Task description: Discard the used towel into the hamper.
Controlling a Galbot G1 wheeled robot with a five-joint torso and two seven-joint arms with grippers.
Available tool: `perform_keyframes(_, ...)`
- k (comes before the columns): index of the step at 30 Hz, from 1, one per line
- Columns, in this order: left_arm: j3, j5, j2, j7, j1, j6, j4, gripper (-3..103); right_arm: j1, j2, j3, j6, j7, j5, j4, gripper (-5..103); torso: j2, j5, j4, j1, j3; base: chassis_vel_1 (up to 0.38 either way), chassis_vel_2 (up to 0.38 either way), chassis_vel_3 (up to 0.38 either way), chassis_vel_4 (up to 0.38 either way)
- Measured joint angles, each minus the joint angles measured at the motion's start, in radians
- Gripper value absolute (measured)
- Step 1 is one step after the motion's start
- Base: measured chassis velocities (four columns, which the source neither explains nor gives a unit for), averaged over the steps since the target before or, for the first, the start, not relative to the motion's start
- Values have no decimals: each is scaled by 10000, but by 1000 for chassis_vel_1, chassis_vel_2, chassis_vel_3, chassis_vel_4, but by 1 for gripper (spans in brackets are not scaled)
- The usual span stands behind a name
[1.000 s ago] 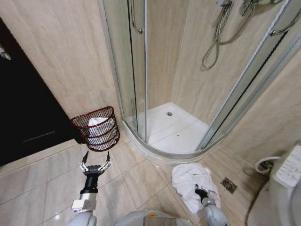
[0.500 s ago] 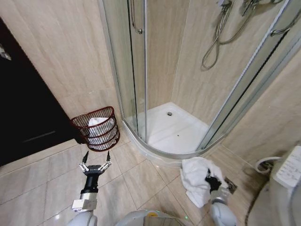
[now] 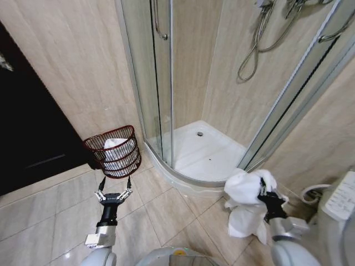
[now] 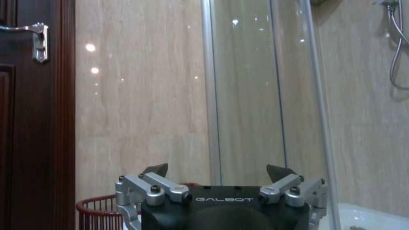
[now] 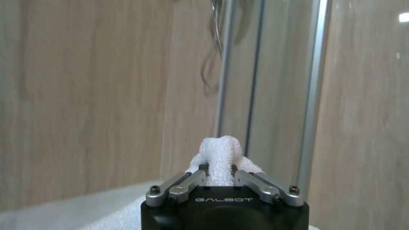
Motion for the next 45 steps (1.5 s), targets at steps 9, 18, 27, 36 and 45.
perform_keyframes(9,-64,-170,157,7,48,113,-91,100,1,73,-81,-588,-57,-416,1349,8,2,1,0,1,2,0,0,0,0)
perform_keyframes(18,-72,-118,205,1,-33,-365,23,100,572,-111,-546,-787,329,-725,1563,8,3,-1,4,2,3,60,55,41,61)
perform_keyframes(27,-25,-107,196,25,-24,-291,-12,100,857,-270,-1232,-783,804,-907,1420,8,3,2,-1,2,4,39,36,-57,-55)
perform_keyframes(36,-228,-40,211,269,-41,-70,-18,100,1051,-315,-2001,-495,842,-1421,1144,8,4,-2,-1,2,4,168,165,-155,-154)
perform_keyframes(45,-240,-44,187,273,-29,-68,26,100,1111,-366,-2413,-523,847,-1580,1138,8,5,-1,-1,3,5,187,200,-105,-106)
